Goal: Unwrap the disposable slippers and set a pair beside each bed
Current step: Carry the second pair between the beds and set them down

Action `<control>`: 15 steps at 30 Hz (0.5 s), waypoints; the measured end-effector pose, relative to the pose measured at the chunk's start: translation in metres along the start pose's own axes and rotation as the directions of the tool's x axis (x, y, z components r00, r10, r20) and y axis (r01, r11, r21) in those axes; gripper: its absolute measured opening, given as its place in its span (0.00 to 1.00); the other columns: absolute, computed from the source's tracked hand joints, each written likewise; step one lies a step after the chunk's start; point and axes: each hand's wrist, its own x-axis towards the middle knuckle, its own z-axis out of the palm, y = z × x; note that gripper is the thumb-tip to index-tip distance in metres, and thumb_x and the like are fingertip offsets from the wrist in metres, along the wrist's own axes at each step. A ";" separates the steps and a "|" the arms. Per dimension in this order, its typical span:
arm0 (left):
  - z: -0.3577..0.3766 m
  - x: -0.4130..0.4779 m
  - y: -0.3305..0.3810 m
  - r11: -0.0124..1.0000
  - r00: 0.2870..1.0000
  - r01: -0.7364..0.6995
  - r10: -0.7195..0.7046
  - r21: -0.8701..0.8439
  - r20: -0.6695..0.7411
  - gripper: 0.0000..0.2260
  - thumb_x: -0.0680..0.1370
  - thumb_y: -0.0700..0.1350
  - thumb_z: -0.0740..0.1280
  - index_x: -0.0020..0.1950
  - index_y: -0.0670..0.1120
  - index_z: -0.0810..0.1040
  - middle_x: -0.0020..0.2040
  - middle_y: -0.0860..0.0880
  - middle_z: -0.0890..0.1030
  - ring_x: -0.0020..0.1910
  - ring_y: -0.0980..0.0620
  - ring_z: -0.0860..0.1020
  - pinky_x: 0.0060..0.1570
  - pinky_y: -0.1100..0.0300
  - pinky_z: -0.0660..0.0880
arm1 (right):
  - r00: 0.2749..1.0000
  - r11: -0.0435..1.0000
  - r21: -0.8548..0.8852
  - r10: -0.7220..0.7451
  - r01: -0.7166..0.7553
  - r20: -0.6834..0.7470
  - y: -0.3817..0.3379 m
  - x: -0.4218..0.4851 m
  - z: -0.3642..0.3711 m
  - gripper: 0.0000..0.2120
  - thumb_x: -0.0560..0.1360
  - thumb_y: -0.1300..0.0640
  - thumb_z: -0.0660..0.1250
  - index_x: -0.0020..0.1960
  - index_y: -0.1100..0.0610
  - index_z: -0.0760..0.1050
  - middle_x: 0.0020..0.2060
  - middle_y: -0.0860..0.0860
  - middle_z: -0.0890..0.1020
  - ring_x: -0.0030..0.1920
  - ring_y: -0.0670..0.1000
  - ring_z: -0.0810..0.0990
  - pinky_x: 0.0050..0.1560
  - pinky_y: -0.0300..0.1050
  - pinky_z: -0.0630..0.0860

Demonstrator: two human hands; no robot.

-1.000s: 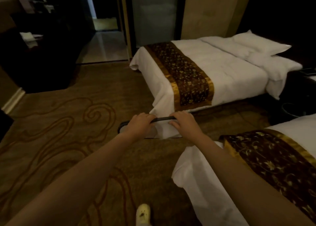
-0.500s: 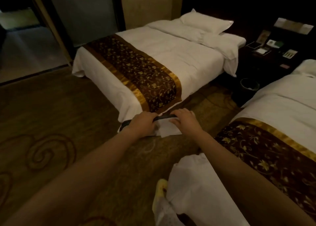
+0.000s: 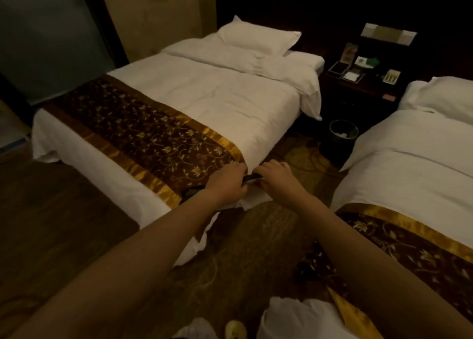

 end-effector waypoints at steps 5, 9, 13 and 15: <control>-0.005 0.084 -0.006 0.992 0.991 -0.130 0.130 0.002 0.016 0.15 0.74 0.47 0.65 0.59 0.45 0.73 0.56 0.44 0.76 0.55 0.44 0.74 0.51 0.47 0.75 | 0.995 0.994 -0.060 0.094 -0.092 0.032 0.041 0.052 -0.007 0.13 0.77 0.55 0.59 0.60 0.54 0.72 0.56 0.53 0.78 0.59 0.55 0.71 0.57 0.49 0.62; -0.009 0.157 -0.014 0.981 0.978 -0.171 0.181 -0.094 0.105 0.13 0.76 0.44 0.64 0.59 0.42 0.75 0.55 0.41 0.80 0.51 0.42 0.78 0.48 0.49 0.77 | 0.982 0.977 -0.103 0.190 -0.188 0.015 0.071 0.100 -0.019 0.12 0.77 0.53 0.58 0.59 0.53 0.72 0.56 0.52 0.78 0.60 0.54 0.72 0.58 0.49 0.60; -0.018 0.232 -0.028 0.969 0.974 -0.186 0.204 -0.160 0.098 0.10 0.76 0.43 0.64 0.54 0.41 0.79 0.50 0.41 0.81 0.48 0.41 0.79 0.41 0.53 0.74 | 0.943 0.947 -0.054 0.308 -0.317 -0.122 0.098 0.152 -0.035 0.12 0.75 0.50 0.62 0.57 0.52 0.73 0.57 0.50 0.77 0.61 0.53 0.70 0.61 0.49 0.57; -0.019 0.264 -0.036 0.961 0.985 -0.143 0.162 -0.237 0.063 0.10 0.76 0.44 0.63 0.50 0.40 0.80 0.48 0.41 0.82 0.46 0.41 0.79 0.38 0.58 0.69 | 0.906 0.931 -0.017 0.351 -0.365 -0.236 0.109 0.174 -0.042 0.16 0.74 0.49 0.64 0.61 0.52 0.71 0.61 0.50 0.74 0.66 0.53 0.66 0.66 0.48 0.54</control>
